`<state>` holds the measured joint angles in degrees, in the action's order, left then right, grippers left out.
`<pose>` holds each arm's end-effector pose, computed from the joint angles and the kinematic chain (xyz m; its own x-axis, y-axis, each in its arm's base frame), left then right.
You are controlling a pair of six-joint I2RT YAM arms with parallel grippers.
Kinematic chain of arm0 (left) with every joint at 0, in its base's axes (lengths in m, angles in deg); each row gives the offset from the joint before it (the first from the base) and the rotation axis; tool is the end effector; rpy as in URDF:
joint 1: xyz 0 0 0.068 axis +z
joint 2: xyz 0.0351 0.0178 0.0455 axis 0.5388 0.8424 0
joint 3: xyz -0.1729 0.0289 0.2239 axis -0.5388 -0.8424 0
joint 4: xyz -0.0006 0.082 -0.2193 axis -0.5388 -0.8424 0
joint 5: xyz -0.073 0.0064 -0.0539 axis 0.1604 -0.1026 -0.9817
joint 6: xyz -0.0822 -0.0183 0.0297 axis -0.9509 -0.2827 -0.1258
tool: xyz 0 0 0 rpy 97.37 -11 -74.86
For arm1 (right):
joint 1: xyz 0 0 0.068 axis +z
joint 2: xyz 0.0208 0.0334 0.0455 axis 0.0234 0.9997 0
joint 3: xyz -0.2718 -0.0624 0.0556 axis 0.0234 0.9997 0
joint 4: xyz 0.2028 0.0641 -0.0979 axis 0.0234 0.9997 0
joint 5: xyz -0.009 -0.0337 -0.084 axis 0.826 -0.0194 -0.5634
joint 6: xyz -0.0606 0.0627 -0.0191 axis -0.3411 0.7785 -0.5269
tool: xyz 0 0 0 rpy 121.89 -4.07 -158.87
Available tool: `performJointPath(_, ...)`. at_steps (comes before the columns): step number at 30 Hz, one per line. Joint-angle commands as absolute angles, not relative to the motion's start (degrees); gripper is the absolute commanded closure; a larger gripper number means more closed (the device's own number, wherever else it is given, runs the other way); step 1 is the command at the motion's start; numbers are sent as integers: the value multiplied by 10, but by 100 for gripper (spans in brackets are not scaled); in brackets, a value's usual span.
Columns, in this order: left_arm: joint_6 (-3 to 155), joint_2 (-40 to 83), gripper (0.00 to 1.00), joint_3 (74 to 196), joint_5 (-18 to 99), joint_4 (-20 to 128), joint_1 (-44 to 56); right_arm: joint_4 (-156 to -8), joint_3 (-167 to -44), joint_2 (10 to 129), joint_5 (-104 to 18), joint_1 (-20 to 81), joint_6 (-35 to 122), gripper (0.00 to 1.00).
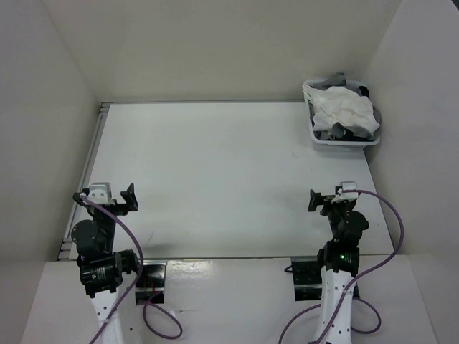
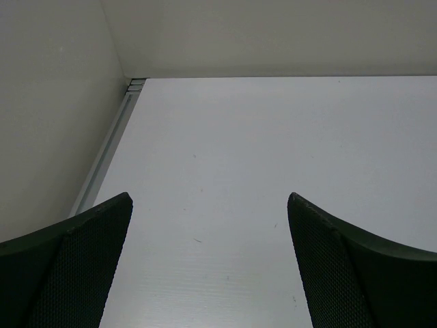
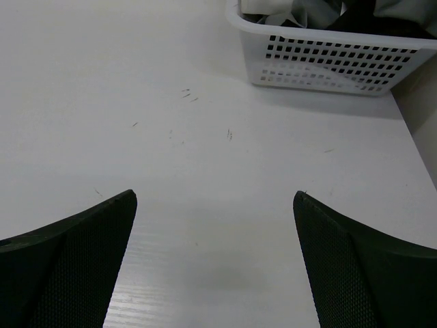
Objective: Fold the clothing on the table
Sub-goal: Grab the skirt from the pile
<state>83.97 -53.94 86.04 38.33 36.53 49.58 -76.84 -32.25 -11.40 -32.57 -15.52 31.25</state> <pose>0.0715 0.0069 0.2741 0.1311 -0.0178 -0.9912 -0.1103 0.9934 -0.0324 0.1092 -0.0076 0.1728 -0.0616 -0.0762 -0.9952 -0.0218 0.9969 -0.0750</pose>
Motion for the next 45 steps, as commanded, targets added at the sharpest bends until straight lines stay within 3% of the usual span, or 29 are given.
performJointPath(1, 832, -610, 0, 866, 371, 375, 497, -795, -300, -160, -315, -161, 307, 1)
performJointPath(15, 832, -610, 0, 871, 349, 382, 497, -800, -300, -160, -283, -166, 297, 1)
performJointPath(21, 907, -586, 0, 939, 290, 409, 497, -875, -392, -160, -317, -153, 321, 1)
performJointPath(26, 977, -425, 0, 1101, 365, 382, 497, -930, -512, -121, -335, -153, 304, 1)
performJointPath(29, 1006, -287, 0, 1239, 416, 319, 497, -897, -634, -10, -381, -153, 267, 1)
performJointPath(30, 1000, -247, 0, 1282, 455, 294, 497, -838, -726, 33, -407, -153, 291, 1)
performJointPath(32, 1000, -86, 0, 1403, 486, 158, 497, -690, -891, 231, -440, -153, 289, 1)
performJointPath(35, 987, 19, 0, 1486, 486, 58, 497, -583, -1023, 335, -424, -153, 296, 1)
performJointPath(39, 950, 147, 0, 1462, 420, 7, 490, -498, -1055, 436, -423, -125, 311, 1)
performJointPath(45, 879, 312, 0, 1475, 520, -4, 432, -533, -997, 516, -588, 12, 325, 1)
